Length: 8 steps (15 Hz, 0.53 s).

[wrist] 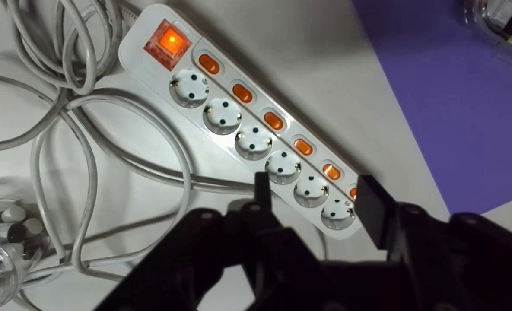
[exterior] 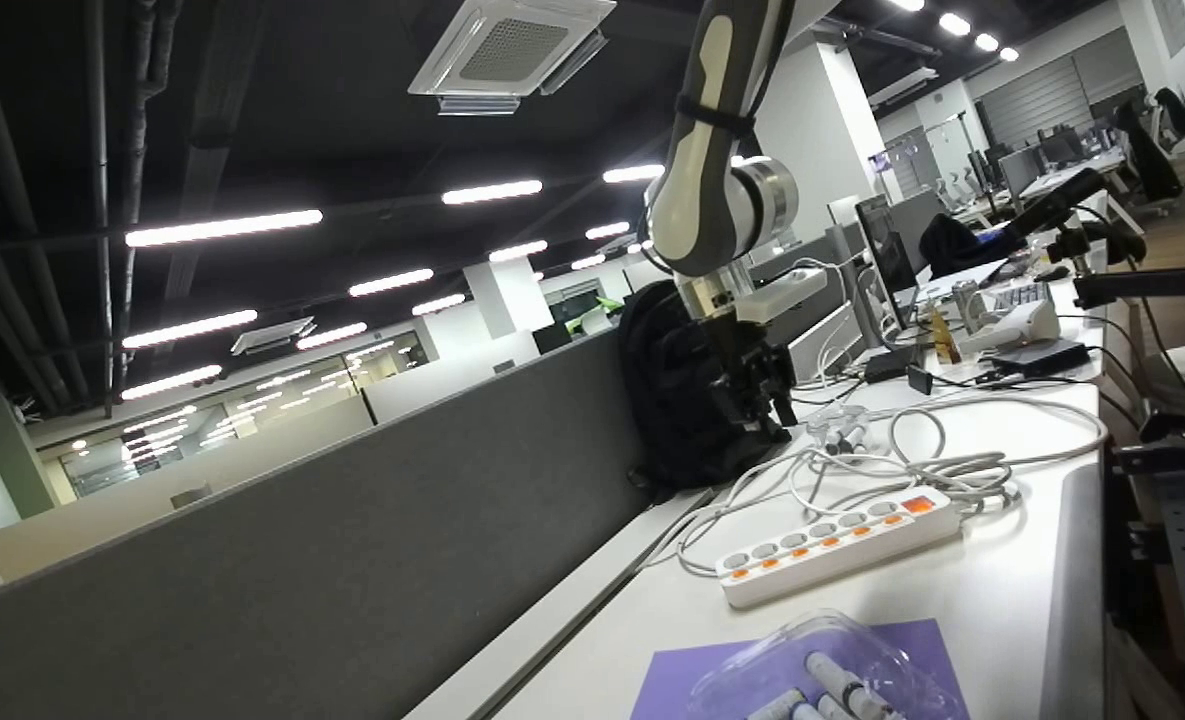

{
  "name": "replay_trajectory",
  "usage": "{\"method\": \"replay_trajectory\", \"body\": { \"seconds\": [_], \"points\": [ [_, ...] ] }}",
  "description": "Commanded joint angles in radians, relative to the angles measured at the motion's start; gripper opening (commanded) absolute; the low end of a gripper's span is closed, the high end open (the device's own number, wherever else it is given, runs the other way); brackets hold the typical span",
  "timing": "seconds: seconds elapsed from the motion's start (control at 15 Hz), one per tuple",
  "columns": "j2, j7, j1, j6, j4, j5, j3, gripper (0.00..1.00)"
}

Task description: Turn on the third and second switches from the left on the extension cable

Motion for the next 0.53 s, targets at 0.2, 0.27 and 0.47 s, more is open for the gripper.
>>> {"method": "replay_trajectory", "body": {
  "seconds": [0.2,0.27,0.47],
  "points": [
    [0.111,-0.047,0.024,0.090,0.046,0.067,0.000,0.05],
    [0.123,-0.059,0.025,0.097,0.047,0.081,0.003,0.00],
    [0.116,-0.147,0.011,0.067,0.048,0.185,0.020,0.00]
  ]
}}
